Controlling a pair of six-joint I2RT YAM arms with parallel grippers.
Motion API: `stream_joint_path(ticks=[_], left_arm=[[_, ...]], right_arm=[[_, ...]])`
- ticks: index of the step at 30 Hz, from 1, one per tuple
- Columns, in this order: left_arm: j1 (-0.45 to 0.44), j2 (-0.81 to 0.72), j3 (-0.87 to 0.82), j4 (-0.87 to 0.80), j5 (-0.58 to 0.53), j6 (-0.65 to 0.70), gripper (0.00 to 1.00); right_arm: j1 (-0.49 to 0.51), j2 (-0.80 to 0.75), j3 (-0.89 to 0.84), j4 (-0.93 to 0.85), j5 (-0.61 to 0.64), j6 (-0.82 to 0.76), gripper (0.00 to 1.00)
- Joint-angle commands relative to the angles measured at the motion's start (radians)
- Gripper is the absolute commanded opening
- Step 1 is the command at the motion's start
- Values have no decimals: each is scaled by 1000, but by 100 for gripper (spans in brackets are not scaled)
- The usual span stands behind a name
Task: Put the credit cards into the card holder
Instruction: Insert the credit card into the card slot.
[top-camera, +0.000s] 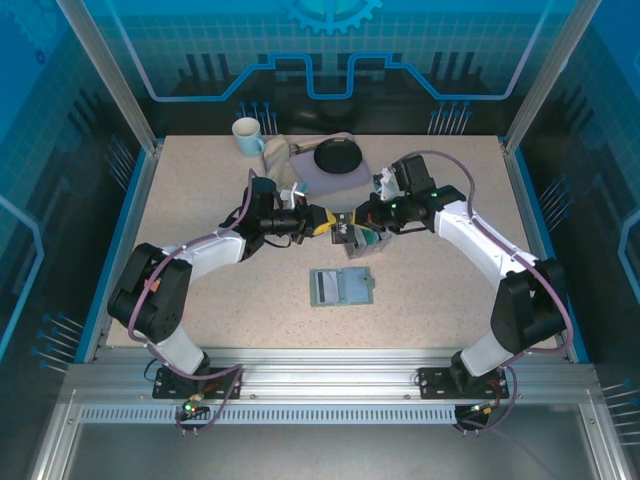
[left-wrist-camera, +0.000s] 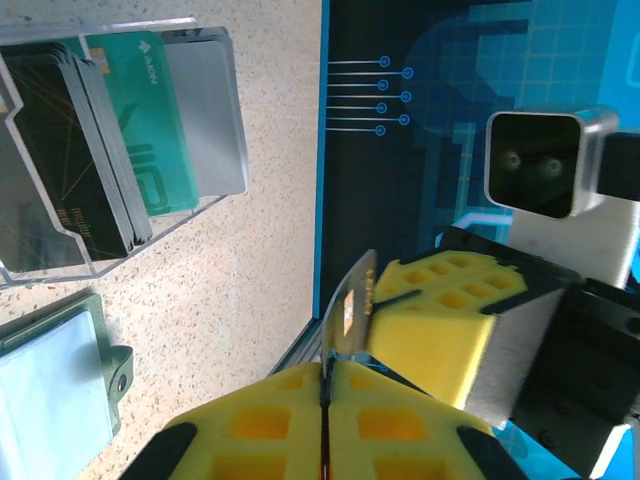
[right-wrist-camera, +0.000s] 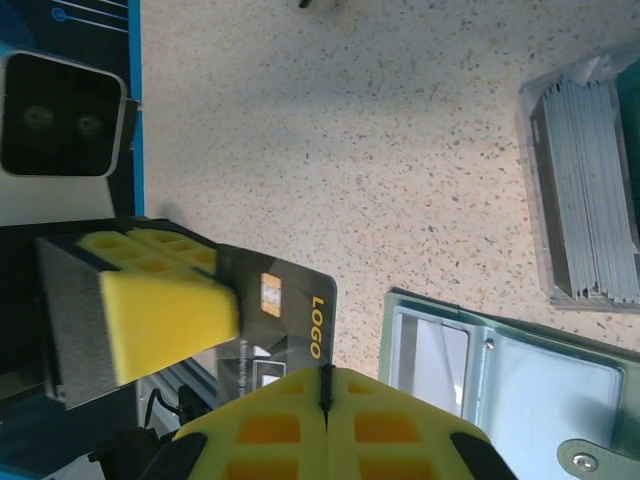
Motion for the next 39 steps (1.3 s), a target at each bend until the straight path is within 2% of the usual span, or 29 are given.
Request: stream_joint_path(ticks=[1,4,7,9,14,17,20,27,32,39], left_arm=[[0,-34,-24,12,9,7,4],[-1,-43,-33,1,3,14,1],[-1,-52,-44,-21,-13,22,0],[-1,-66,-54,-69,-39,45,0],[-15,-115,-81,-292,-145,173,0],[-34,-132,-126,-327,-182,199,0],[-64,-130,-165,-330,-209,212,0],[-141,-73,-196,-256,-241,204,0],[-182,-15,-188,-220,-268,223,0],[-191,32,-199,-186,-300,231,0]], right_arm=[[-5,7,-12,25,-27,13,0],[-4,9,-20,25,-23,14,1],[-4,6,-27,17,-11,12,7],[0,-1,-38,-15,33,-7,17],[59,2,-78,-162,265,-65,43],[123,23,-117,-192,378,-69,56],[184,58,-133,-217,475,-58,64],[228,148,-150,-195,494,-44,67],[224,173,-174,-168,481,-47,64],[220,194,-189,-146,477,-50,62]])
